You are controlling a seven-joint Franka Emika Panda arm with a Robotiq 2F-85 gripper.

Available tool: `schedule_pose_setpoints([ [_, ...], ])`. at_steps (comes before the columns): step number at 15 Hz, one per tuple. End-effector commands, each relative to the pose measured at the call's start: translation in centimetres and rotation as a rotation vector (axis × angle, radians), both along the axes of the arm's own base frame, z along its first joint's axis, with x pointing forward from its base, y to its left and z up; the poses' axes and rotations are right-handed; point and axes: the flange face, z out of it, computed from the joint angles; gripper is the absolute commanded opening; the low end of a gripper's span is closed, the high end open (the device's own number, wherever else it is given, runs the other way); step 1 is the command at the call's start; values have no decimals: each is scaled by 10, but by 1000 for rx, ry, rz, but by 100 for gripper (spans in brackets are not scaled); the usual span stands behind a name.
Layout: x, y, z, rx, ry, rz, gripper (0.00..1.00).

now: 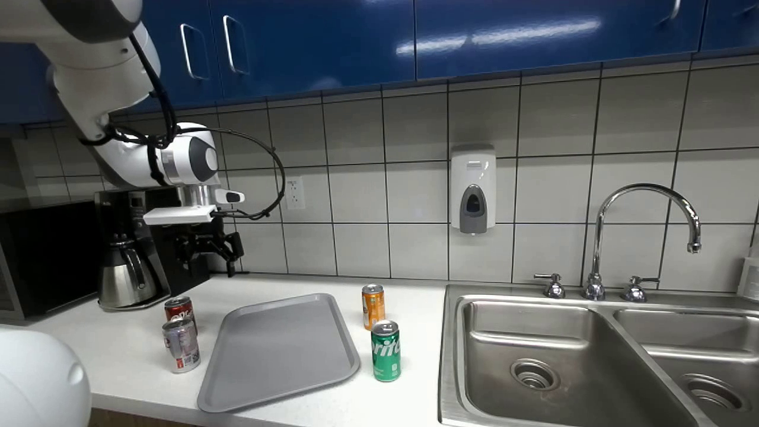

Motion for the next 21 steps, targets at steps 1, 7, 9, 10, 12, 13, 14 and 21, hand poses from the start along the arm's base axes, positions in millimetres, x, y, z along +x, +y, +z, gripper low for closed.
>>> schedule_pose_setpoints([
  [1,-25,-32,13,16,-20,-4,100],
  [7,-53,-74,19,28,-25,-46,100],
  [9,-62,-84,18,34,-13,-60,100],
  [10,-66,-88,19,38,-6,-67,100],
  [12,-76,-96,20,45,2,-75,100],
  [13,-80,-100,21,45,2,-80,100],
  [14,-85,-103,22,44,2,-81,100],
  [21,-95,-109,24,18,10,-99,100],
])
